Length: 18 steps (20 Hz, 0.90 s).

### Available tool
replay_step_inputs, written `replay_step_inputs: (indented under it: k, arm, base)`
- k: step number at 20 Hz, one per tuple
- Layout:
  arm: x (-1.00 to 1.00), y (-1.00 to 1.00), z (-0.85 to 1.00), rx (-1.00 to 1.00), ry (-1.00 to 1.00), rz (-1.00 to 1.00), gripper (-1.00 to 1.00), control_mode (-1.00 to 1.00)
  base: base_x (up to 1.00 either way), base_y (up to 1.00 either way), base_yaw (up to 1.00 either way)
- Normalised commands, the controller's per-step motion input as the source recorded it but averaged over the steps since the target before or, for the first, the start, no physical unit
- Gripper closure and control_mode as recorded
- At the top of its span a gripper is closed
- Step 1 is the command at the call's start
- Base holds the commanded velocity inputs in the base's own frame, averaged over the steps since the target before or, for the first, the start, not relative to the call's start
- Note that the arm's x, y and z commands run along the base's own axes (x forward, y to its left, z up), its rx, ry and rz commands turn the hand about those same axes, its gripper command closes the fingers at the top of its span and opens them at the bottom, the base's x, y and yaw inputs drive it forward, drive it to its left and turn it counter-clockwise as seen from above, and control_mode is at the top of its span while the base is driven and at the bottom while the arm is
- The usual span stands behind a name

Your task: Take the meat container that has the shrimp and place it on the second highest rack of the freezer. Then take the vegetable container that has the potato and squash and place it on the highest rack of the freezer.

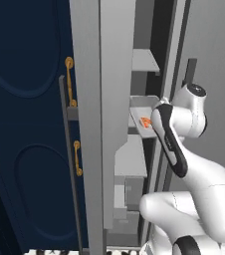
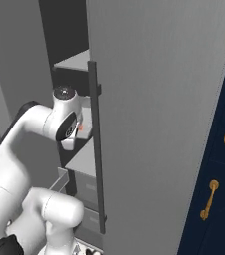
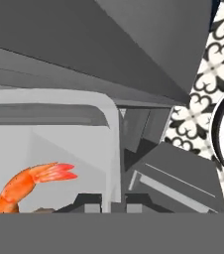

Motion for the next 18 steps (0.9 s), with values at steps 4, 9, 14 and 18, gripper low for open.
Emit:
replay_step_inputs:
  k: [4, 9, 14, 18]
  arm:
    - [0.66, 0.04, -0.24, 0.0, 0.0, 0.0, 1.0, -1.0]
    - [0.41, 0.02, -0.06, 0.0, 0.0, 0.0, 1.0, -1.0]
    - [0.54, 0.04, -0.16, 0.0, 0.0, 0.0, 1.0, -1.0]
    - [0.48, 0.0, -0.1, 0.0, 0.0, 0.0, 1.0, -1.0]
  base:
    - [0.0, 0.0, 0.0]
    - [0.0, 0.0, 0.0]
    - [0.0, 0.0, 0.0]
    - [0.0, 0.0, 0.0]
